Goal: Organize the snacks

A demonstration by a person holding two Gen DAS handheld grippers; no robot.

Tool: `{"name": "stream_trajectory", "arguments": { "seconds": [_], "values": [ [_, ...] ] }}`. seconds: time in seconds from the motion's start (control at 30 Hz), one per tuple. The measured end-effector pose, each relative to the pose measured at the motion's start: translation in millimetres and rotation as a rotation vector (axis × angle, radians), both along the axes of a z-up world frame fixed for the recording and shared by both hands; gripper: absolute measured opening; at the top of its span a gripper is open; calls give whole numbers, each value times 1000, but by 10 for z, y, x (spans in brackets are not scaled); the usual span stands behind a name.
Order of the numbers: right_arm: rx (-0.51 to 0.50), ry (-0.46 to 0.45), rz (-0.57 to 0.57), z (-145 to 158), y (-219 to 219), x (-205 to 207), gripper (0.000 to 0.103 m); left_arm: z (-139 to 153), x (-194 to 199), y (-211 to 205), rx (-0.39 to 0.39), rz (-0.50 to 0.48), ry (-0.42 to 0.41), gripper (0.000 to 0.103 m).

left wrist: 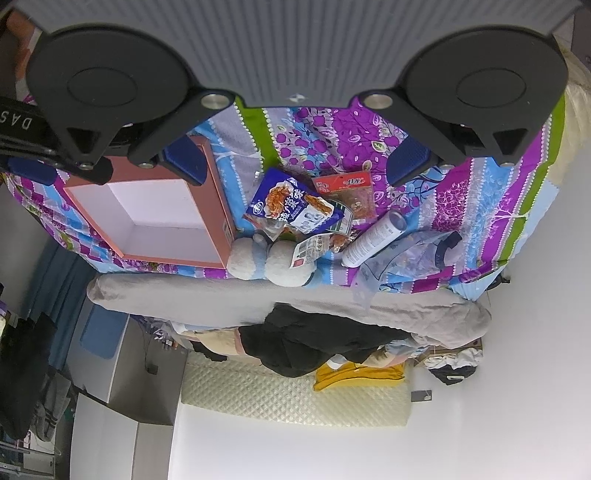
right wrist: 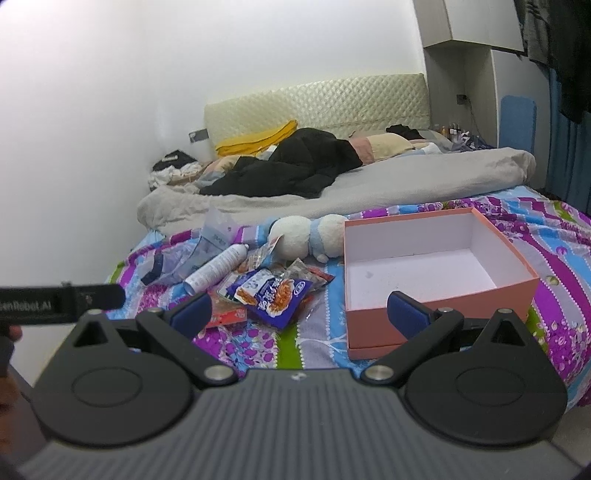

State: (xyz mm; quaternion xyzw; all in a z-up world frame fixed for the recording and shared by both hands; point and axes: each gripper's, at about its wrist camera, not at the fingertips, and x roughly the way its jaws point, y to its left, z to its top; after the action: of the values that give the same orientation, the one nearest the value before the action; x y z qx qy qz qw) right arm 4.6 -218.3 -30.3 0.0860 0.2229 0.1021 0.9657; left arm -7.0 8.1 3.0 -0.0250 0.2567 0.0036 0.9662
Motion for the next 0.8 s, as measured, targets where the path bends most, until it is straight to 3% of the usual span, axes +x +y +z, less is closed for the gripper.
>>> {"name": "stream_trajectory", "arguments": {
  "seconds": [0.8],
  "values": [
    [-5,45,-2,-163,-47,184,103,-202,388,23,-29,-12,147,103]
  ]
}}
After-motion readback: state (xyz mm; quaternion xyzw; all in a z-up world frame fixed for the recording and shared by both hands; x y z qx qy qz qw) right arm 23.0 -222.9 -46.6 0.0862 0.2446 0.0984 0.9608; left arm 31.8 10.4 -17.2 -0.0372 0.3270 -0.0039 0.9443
